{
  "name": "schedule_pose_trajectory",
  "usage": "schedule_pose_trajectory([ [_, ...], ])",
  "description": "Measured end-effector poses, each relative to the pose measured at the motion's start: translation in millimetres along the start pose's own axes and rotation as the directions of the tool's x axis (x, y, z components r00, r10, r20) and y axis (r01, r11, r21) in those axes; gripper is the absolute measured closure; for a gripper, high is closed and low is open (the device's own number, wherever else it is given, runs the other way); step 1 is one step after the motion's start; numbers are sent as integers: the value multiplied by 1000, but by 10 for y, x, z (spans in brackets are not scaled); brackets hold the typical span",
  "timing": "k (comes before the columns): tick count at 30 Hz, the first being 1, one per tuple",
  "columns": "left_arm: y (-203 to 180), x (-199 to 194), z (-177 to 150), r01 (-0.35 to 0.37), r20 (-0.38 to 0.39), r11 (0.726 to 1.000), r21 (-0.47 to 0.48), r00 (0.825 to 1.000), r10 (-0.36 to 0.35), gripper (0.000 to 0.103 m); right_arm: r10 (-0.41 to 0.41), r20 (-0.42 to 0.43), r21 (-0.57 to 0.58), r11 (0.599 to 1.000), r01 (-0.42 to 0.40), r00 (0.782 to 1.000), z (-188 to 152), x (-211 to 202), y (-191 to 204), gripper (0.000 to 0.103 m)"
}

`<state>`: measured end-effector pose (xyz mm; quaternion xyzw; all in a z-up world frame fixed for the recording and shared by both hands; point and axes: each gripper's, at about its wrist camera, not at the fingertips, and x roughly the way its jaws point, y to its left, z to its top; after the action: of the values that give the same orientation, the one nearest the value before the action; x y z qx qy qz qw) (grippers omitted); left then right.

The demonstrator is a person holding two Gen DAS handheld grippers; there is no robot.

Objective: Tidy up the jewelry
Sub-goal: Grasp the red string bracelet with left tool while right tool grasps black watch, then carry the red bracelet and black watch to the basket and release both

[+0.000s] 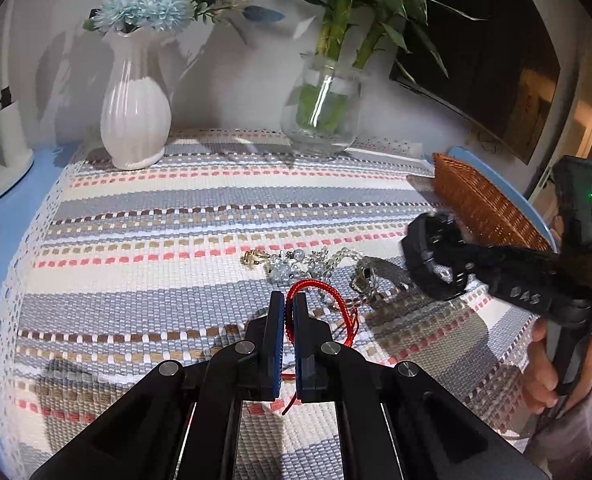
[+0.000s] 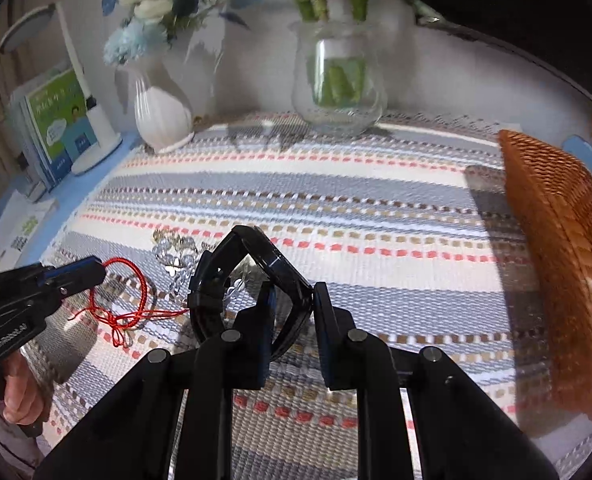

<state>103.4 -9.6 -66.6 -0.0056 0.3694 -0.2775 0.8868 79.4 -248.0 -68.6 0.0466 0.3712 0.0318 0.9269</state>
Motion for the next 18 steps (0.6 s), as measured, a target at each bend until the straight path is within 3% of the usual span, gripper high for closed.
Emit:
schedule_pose_trajectory([
  [9, -281, -103, 180, 51, 16, 997, 59, 999, -52, 99, -52, 92, 5, 999, 52, 994, 86, -540, -187, 83],
  [13, -592, -230, 355, 24, 44, 990, 135, 999, -31, 99, -62, 112, 17, 998, 60, 992, 109, -738, -342, 83],
  [18, -977, -261, 543, 51, 60, 979, 198, 996, -64, 99, -64, 135, 60, 997, 57, 989, 111, -941, -577, 83],
])
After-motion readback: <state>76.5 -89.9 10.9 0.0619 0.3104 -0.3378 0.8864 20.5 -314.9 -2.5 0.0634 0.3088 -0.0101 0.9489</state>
